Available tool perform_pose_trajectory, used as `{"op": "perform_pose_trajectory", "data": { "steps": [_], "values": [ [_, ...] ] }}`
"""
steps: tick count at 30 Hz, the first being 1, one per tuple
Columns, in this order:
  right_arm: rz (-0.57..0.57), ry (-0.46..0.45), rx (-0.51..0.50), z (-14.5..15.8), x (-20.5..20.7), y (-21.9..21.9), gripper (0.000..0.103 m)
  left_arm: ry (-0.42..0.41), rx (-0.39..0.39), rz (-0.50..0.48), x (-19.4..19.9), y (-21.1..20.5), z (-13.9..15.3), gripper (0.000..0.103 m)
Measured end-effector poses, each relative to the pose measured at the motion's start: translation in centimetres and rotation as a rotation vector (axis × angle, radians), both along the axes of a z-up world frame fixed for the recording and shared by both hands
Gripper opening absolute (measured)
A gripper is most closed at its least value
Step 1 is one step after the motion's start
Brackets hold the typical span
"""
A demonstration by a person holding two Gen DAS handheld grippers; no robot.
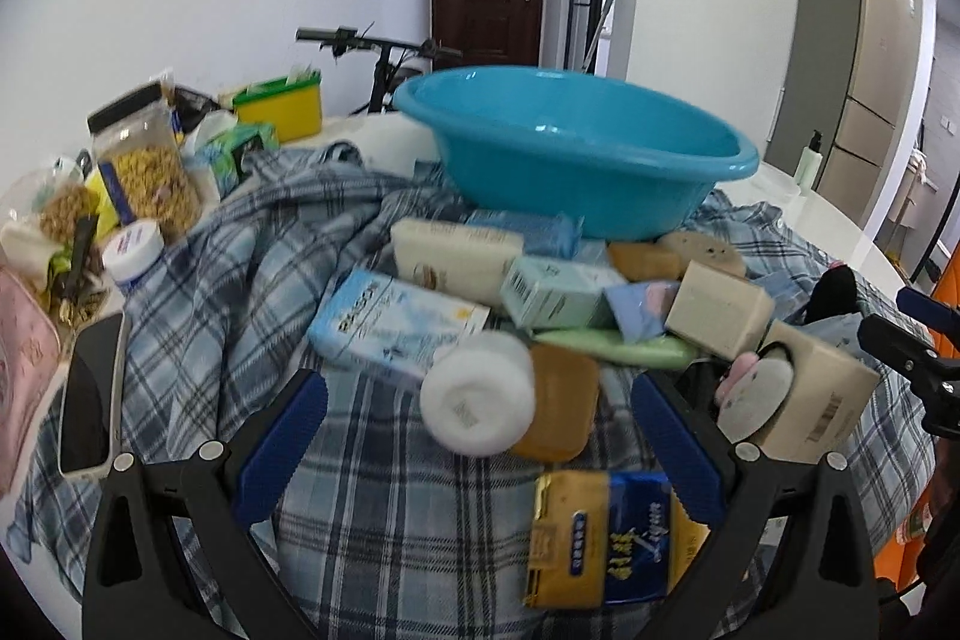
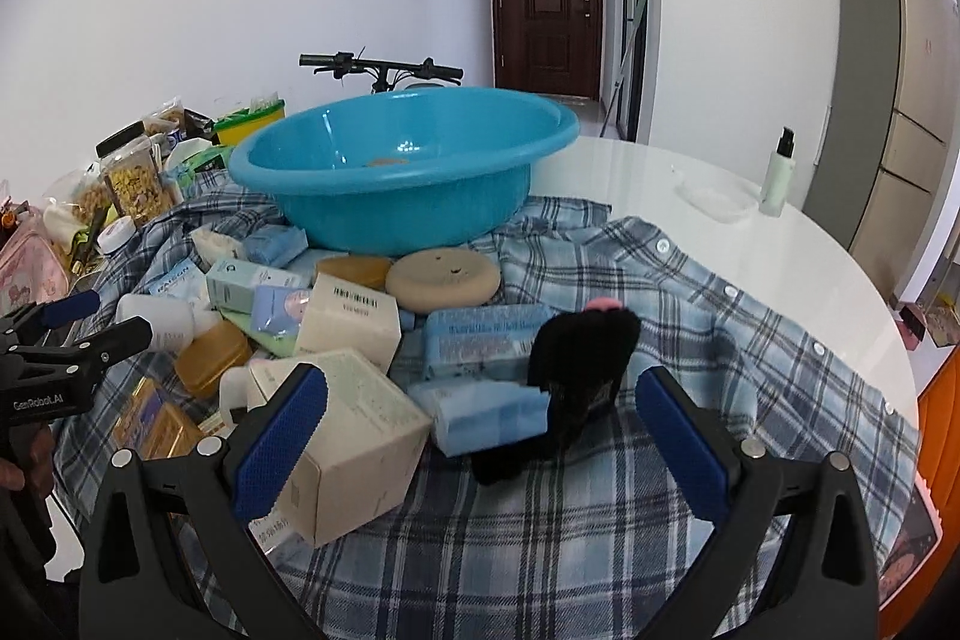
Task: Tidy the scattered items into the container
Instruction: 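Lower the left gripper onto the white bottle and close on it, then move the right gripper toward the beige cardboard box among the items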
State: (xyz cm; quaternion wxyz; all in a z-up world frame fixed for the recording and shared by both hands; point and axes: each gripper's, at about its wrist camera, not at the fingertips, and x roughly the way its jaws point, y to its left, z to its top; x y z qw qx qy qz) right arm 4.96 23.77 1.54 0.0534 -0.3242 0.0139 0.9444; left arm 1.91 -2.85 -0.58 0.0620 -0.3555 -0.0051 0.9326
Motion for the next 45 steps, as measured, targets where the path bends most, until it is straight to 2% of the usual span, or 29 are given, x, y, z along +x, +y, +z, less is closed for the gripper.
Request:
{"op": "perform_pose_trajectory", "data": {
  "steps": [7, 10, 14, 18, 20, 24, 26, 37, 45],
  "values": [
    [0.015, -0.014, -0.013, -0.5, 0.0, -0.2, 0.103, -0.022, 0.028, -0.032, -0.8, -0.2, -1.1, 0.103],
    [0.016, -0.017, -0.024, -0.5, 0.0, 0.0, 0.103, 0.004, 0.048, -0.005, -1.4, -0.9, -1.4, 0.103],
    [0.010, -0.018, -0.028, -0.5, 0.2, 0.2, 0.103, -0.001, 0.092, -0.007, -2.3, -1.5, -1.7, 0.103],
    [-0.002, -0.017, -0.034, -0.5, 0.4, 0.6, 0.103, 0.001, 0.088, -0.030, -3.0, -1.2, -2.1, 0.100],
    [-0.014, -0.016, -0.032, -0.6, 0.5, 0.9, 0.103, -0.002, 0.091, -0.042, -3.3, -1.0, -2.3, 0.084],
    [-0.026, -0.024, -0.051, -0.8, 0.5, 1.4, 0.103, -0.027, 0.089, -0.068, -3.8, -0.5, -2.9, 0.064],
    [-0.029, -0.024, -0.052, -0.9, 0.6, 1.5, 0.102, -0.035, 0.077, -0.076, -3.9, -0.3, -3.1, 0.041],
    [-0.014, -0.018, -0.060, -0.8, 1.0, 1.5, 0.103, -0.045, 0.077, -0.085, -3.6, -0.3, -3.1, 0.041],
    [0.050, 0.005, -0.072, -0.4, 1.4, 0.3, 0.103, -0.009, 0.067, -0.094, -2.2, -0.2, -1.5, 0.042]
  ]
}}
